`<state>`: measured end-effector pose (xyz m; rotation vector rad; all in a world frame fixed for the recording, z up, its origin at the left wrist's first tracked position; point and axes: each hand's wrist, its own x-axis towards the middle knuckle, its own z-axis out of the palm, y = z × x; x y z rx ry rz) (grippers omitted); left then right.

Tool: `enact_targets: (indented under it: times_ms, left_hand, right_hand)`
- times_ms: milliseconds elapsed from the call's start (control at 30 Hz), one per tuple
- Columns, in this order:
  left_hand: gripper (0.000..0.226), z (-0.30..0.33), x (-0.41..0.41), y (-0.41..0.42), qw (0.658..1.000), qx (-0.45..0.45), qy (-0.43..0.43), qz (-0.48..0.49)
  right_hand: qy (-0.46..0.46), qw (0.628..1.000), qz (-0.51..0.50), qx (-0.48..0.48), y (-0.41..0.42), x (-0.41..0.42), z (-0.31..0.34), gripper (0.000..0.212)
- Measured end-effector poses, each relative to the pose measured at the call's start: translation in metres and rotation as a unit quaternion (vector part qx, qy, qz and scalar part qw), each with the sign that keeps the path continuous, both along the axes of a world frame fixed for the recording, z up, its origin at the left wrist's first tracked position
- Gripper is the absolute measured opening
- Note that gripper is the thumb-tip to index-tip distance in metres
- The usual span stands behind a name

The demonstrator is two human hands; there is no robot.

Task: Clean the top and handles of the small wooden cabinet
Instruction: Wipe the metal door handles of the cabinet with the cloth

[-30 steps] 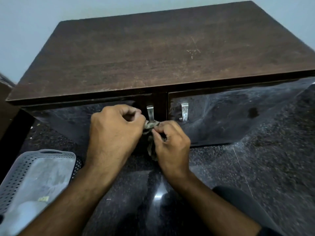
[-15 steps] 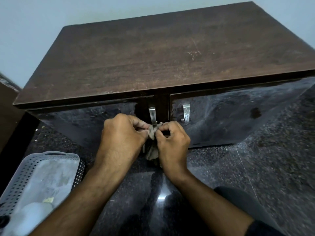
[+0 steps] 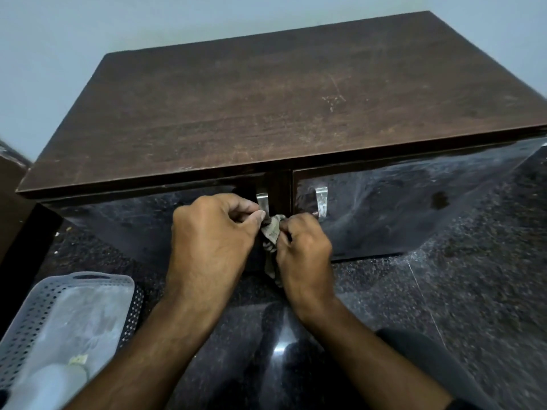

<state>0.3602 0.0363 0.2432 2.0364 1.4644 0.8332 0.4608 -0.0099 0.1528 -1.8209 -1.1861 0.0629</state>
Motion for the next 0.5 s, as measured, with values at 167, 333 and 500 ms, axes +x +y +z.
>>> enact_targets:
  times_ms: [167,333,500]
  left_hand:
    - [0.011,0.007,0.007,-0.005,0.999,0.037,-0.032,0.011]
    - [0.005,0.007,0.011,-0.008,0.998,0.021,-0.053,-0.004]
    - [0.008,-0.001,0.017,-0.008,0.989,-0.104,-0.091,-0.050]
  right_hand:
    - [0.009,0.991,0.007,0.131,0.002,0.004,0.022,0.006]
    - [0.001,0.981,0.012,0.194,-0.006,0.009,0.033,0.011]
    - [0.098,0.974,0.023,0.203,-0.032,0.017,0.025,0.018]
